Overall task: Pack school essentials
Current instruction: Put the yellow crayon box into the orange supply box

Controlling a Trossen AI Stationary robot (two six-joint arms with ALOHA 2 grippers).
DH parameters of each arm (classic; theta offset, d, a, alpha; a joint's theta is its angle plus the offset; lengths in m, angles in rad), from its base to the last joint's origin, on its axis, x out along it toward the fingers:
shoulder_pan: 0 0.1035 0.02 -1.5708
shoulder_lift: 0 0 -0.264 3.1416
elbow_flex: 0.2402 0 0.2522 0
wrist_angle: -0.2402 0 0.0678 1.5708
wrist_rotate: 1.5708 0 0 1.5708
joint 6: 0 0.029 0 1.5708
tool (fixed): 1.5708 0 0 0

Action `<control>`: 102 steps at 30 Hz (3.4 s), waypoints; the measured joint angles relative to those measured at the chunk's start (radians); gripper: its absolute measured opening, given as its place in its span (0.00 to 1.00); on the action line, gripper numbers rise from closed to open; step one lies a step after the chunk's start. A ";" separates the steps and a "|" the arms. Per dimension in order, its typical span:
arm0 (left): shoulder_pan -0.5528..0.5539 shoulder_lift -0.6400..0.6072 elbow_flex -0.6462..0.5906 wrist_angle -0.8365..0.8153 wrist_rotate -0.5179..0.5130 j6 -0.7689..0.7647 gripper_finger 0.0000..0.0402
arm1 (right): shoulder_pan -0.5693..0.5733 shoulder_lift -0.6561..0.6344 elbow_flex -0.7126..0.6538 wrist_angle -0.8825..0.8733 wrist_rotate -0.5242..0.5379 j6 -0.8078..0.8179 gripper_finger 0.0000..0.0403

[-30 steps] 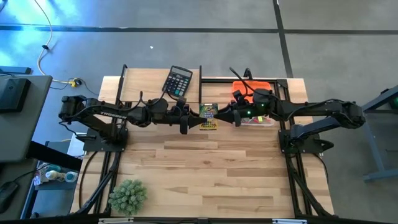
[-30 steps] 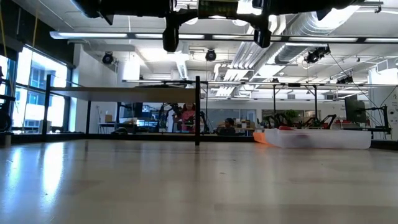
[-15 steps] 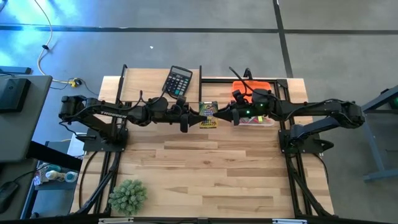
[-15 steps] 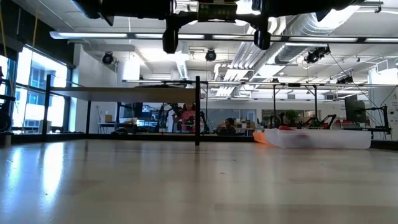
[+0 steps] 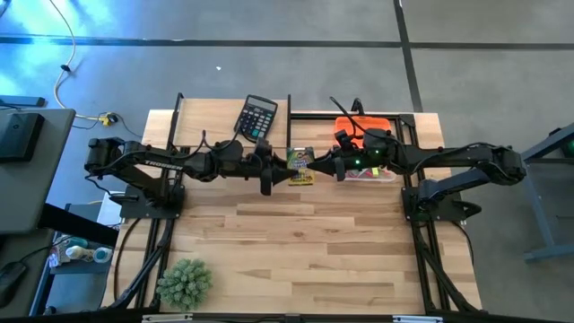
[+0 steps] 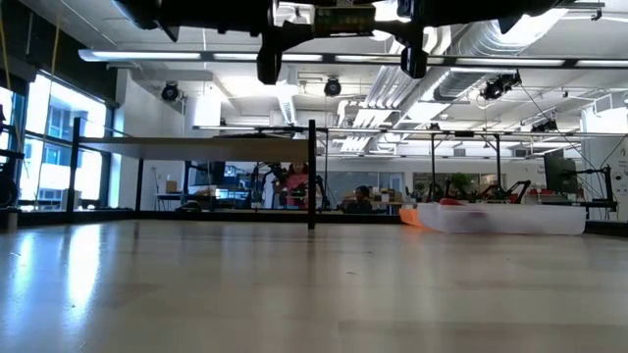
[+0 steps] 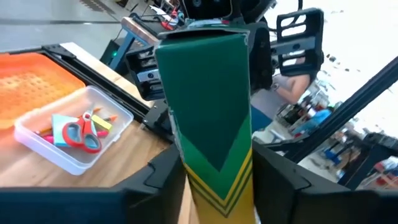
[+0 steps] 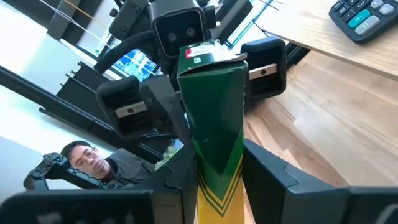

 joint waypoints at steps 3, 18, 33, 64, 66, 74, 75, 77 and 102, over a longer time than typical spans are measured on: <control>0.001 0.000 0.000 -0.012 0.000 0.039 0.43 | -0.002 0.000 0.000 0.000 0.000 0.000 0.25; 0.069 -0.005 0.000 -0.024 0.125 0.073 0.54 | -0.018 0.000 0.000 -0.036 0.032 0.012 0.25; 0.155 -0.005 0.000 -0.038 0.219 0.073 0.54 | -0.023 -0.042 0.000 -0.082 0.071 0.018 0.25; 0.177 -0.010 0.000 -0.099 0.244 0.160 0.54 | -0.250 -0.350 0.000 -0.557 0.164 -0.166 0.25; 0.177 -0.010 0.000 -0.099 0.243 0.160 0.54 | -0.277 -0.373 0.000 -0.608 0.166 -0.195 0.25; 0.177 -0.010 0.000 -0.098 0.230 0.170 0.54 | -0.421 -0.431 0.000 -0.798 0.192 -0.270 0.25; 0.177 -0.010 0.000 -0.098 0.223 0.170 0.54 | -0.442 -0.434 0.000 -0.820 0.198 -0.271 0.25; 0.177 -0.010 0.000 -0.098 0.205 0.170 0.54 | -0.485 -0.438 0.000 -0.860 0.199 -0.271 0.25; 0.177 -0.010 0.000 -0.098 0.180 0.186 0.54 | -0.617 -0.608 0.000 -1.205 0.338 0.172 0.25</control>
